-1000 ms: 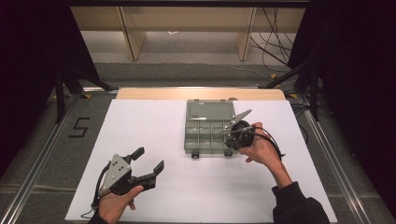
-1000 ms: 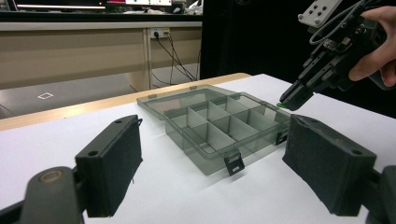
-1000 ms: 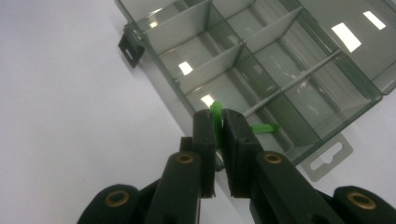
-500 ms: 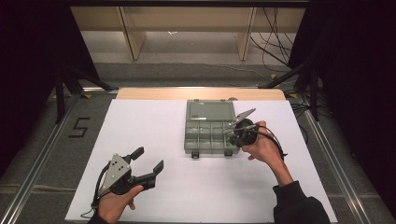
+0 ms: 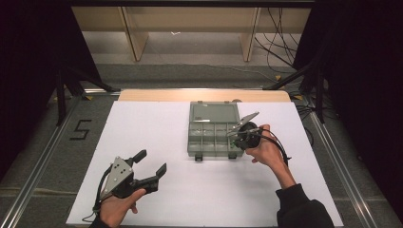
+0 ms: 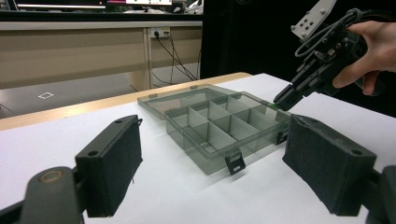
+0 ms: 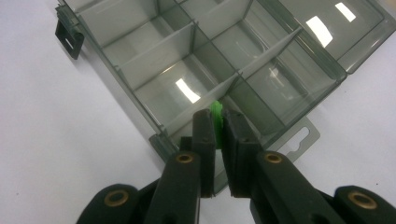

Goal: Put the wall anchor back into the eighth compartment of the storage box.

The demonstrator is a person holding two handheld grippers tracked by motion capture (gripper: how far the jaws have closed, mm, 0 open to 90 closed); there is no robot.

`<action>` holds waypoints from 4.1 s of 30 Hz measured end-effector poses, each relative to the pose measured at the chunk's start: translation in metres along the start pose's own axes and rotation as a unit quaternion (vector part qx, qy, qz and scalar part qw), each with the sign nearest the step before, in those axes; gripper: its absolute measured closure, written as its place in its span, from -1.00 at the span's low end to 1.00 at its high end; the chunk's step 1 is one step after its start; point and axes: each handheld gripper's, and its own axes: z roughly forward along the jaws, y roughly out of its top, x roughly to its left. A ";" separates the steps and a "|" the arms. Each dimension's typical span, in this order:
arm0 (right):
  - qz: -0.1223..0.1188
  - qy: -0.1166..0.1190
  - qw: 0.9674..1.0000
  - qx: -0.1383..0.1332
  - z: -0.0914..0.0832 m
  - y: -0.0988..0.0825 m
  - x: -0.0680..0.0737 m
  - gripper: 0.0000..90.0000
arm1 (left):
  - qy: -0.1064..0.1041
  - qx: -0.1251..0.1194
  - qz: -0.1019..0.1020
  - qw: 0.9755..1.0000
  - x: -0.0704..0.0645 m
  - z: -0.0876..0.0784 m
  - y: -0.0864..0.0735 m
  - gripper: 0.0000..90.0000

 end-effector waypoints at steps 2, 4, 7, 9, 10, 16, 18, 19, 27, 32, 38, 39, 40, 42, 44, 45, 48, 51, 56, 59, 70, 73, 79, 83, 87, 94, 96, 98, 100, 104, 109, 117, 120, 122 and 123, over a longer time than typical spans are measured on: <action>-0.001 0.001 1.000 0.001 0.001 0.000 0.000 0.87 | 0.000 0.000 0.000 1.000 0.000 0.000 0.000 -0.60; -0.001 0.001 1.000 0.002 0.002 -0.001 -0.001 0.87 | 0.000 0.000 0.000 1.000 0.000 0.000 0.000 -0.60; 0.000 0.000 1.000 0.004 0.003 -0.001 -0.001 0.86 | 0.000 0.001 0.000 1.000 0.000 0.000 0.000 -0.60; 0.004 -0.002 1.000 0.001 0.004 -0.001 -0.002 0.77 | 0.000 0.001 0.000 1.000 0.000 0.000 0.000 -0.60; 0.017 -0.002 1.000 0.004 0.004 -0.001 -0.001 0.68 | 0.000 0.001 0.000 1.000 0.000 0.000 0.000 -0.60; 0.023 -0.011 1.000 -0.013 0.002 0.001 0.001 0.33 | 0.000 0.000 0.000 1.000 0.000 0.000 0.000 -0.60; 0.024 -0.012 0.999 -0.026 0.000 0.002 0.002 0.21 | -0.001 0.000 0.000 1.000 0.000 0.000 0.000 -0.60; 0.024 -0.012 0.999 -0.026 0.000 0.002 0.002 0.21 | 0.000 0.001 0.000 1.000 0.000 0.000 0.000 -0.60; 0.044 -0.004 0.997 -0.056 -0.007 0.007 0.010 -0.12 | -0.001 0.000 0.000 1.000 0.000 0.000 0.000 -0.60; 0.062 0.010 0.993 -0.098 -0.020 0.007 0.017 -0.28 | -0.001 0.001 0.000 1.000 0.000 0.000 0.000 -0.60; 0.061 0.013 0.989 -0.136 -0.028 0.000 0.026 -0.31 | -0.001 0.001 0.000 1.000 0.000 0.000 0.000 -0.60; 0.061 0.020 0.989 -0.136 -0.030 -0.001 0.027 -0.33 | -0.002 0.002 0.001 1.000 0.000 0.000 0.000 -0.60; 0.058 0.020 0.988 -0.144 -0.032 -0.003 0.028 -0.34 | -0.002 0.002 0.002 1.000 0.000 0.000 0.000 -0.60; 0.062 0.019 0.985 -0.162 -0.036 -0.006 0.031 -0.35 | -0.002 0.003 0.003 1.000 0.000 0.000 0.000 -0.60; 0.067 0.021 0.981 -0.179 -0.040 -0.008 0.033 -0.35 | -0.002 0.003 0.003 1.000 0.000 0.000 0.000 -0.60; 0.064 0.024 0.980 -0.185 -0.041 -0.010 0.034 -0.35 | -0.002 0.003 0.003 1.000 -0.001 0.000 0.000 -0.60; 0.065 0.027 0.978 -0.196 -0.045 -0.014 0.038 -0.37 | -0.002 0.004 0.003 1.000 -0.001 0.000 0.000 -0.60; 0.070 0.036 0.973 -0.219 -0.048 -0.018 0.042 -0.38 | -0.002 0.003 0.003 1.000 -0.001 0.000 0.000 -0.60; 0.069 0.041 0.969 -0.233 -0.051 -0.024 0.050 -0.38 | -0.001 0.003 0.003 1.000 -0.001 0.000 0.000 -0.60; 0.068 0.047 0.966 -0.246 -0.051 -0.028 0.056 -0.38 | -0.002 0.003 0.003 1.000 -0.001 0.000 0.000 -0.60; 0.078 0.056 0.958 -0.272 -0.053 -0.041 0.066 -0.46 | -0.002 0.003 0.003 1.000 -0.001 0.000 -0.001 -0.60; 0.084 0.060 0.954 -0.283 -0.053 -0.045 0.068 -0.48 | -0.003 0.003 0.003 1.000 -0.001 0.000 -0.001 -0.60; 0.091 0.055 0.950 -0.292 -0.056 -0.051 0.072 -0.51 | -0.003 0.004 0.005 1.000 -0.001 0.001 -0.001 -0.60; 0.095 0.052 0.948 -0.300 -0.057 -0.055 0.075 -0.55 | -0.005 0.006 0.006 1.000 -0.002 0.001 -0.001 -0.60; 0.100 0.053 0.943 -0.312 -0.058 -0.058 0.076 -0.54 | -0.007 0.007 0.006 1.000 -0.003 0.001 -0.001 -0.60; 0.111 0.053 0.942 -0.313 -0.061 -0.066 0.077 -0.55 | -0.009 0.007 0.009 1.000 -0.003 0.001 -0.001 -0.60; 0.114 0.057 0.939 -0.319 -0.061 -0.068 0.078 -0.54 | -0.009 0.009 0.007 1.000 -0.004 0.001 -0.002 -0.60; 0.111 0.047 0.940 -0.319 -0.062 -0.071 0.079 -0.54 | -0.011 0.010 0.010 1.000 -0.004 0.002 -0.002 -0.60; 0.112 0.050 0.939 -0.320 -0.062 -0.073 0.080 -0.54 | -0.011 0.011 0.011 1.000 -0.004 0.002 -0.002 -0.60; 0.111 0.048 0.940 -0.321 -0.064 -0.078 0.081 -0.55 | -0.013 0.011 0.011 1.000 -0.004 0.002 -0.002 -0.60; 0.114 0.055 0.938 -0.323 -0.064 -0.083 0.082 -0.55 | -0.016 0.013 0.013 1.000 -0.005 0.002 -0.002 -0.61; 0.118 0.051 0.937 -0.326 -0.067 -0.089 0.084 -0.56 | -0.016 0.014 0.014 1.000 -0.005 0.002 -0.002 -0.60; 0.119 0.054 0.935 -0.330 -0.068 -0.091 0.084 -0.56 | -0.016 0.014 0.014 1.000 -0.005 0.003 -0.003 -0.61; 0.119 0.053 0.934 -0.332 -0.068 -0.092 0.084 -0.57 | -0.017 0.015 0.015 1.000 -0.005 0.003 -0.003 -0.61; 0.119 0.053 0.934 -0.332 -0.068 -0.092 0.084 -0.57 | -0.018 0.014 0.016 1.000 -0.005 0.003 -0.003 -0.61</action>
